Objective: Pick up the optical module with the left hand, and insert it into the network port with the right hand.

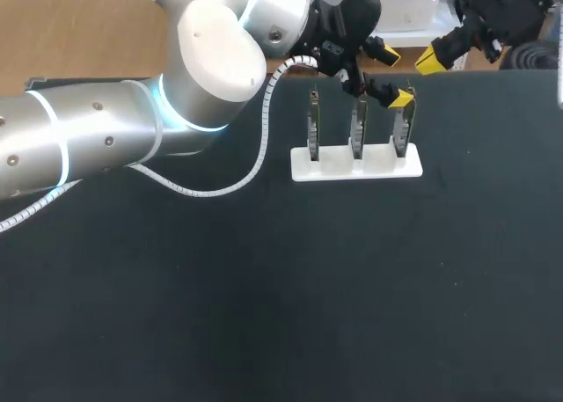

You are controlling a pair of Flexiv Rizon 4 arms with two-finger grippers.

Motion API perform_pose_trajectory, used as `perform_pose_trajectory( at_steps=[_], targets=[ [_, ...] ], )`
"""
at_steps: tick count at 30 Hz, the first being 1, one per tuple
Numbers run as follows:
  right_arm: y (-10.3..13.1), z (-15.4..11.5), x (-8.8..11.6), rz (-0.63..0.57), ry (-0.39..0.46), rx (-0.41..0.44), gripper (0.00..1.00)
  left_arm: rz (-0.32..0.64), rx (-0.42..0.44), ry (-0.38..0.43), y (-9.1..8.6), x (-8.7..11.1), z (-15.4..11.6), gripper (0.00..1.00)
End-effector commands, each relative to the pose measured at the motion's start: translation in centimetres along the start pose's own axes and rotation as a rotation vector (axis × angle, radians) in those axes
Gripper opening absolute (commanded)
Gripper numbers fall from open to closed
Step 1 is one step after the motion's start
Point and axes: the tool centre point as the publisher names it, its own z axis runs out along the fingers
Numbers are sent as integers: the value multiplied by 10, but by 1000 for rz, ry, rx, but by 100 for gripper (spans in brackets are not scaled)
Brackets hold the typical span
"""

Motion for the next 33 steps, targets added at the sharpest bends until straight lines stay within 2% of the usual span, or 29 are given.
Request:
perform_pose_trajectory(
  at_steps=[1,9,16,23,29,30,31,33],
  targets=[
    [9,-1,1,4,5,20,0,1,-2,0,-1,1,-1,100],
    [9,-13,2,4,13,51,0,30,-57,-5,7,-8,-11,100],
    [8,-27,-2,-16,24,82,0,45,-72,-20,7,-12,-15,100],
    [7,-34,-1,-17,32,102,0,18,-182,-30,21,-7,-40,100],
    [4,-34,-1,-20,20,102,0,20,-228,-48,24,-6,-48,100],
    [4,-34,-2,-17,18,101,38,19,-230,-47,24,-6,-48,100],
    [4,-34,-2,-17,18,101,100,19,-230,-47,24,-6,-48,100],
    [4,-34,-2,-17,18,101,100,19,-230,-47,24,-6,-48,100]
  ],
)
